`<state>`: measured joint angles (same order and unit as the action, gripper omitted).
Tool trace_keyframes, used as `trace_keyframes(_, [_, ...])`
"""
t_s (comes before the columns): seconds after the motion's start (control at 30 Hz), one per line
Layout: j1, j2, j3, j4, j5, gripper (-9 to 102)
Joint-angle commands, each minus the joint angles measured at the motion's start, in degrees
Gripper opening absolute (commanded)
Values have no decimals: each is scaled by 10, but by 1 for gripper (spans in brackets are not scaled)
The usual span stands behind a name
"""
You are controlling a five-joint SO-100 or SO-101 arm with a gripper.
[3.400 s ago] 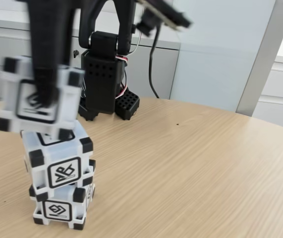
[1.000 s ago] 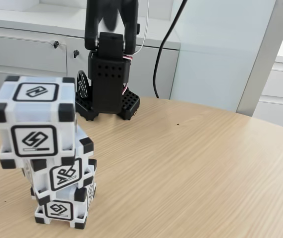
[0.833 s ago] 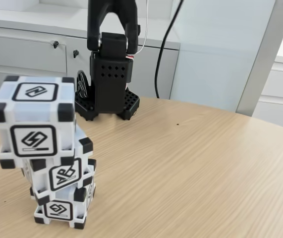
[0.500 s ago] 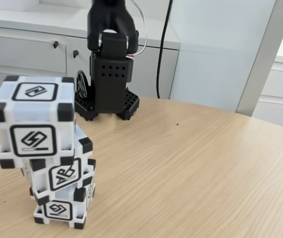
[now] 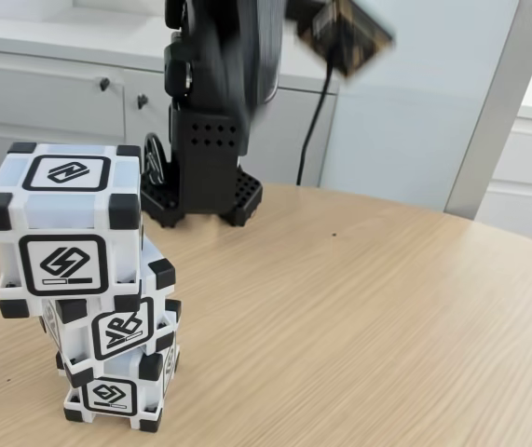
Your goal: Stack cubes from left to right.
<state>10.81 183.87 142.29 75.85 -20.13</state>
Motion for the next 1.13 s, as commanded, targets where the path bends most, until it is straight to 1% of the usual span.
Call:
trace_keyframes(0.0, [2, 3, 103, -88, 9, 0])
trace_keyframes(0.1, [3, 3, 165, -142, 25, 0])
trace_keyframes(0.2, [3, 3, 196, -164, 28, 0])
trace_keyframes(0.7, [4, 4, 192, -156, 58, 0])
trace_keyframes(1.1, [4, 4, 194, -161, 47, 0])
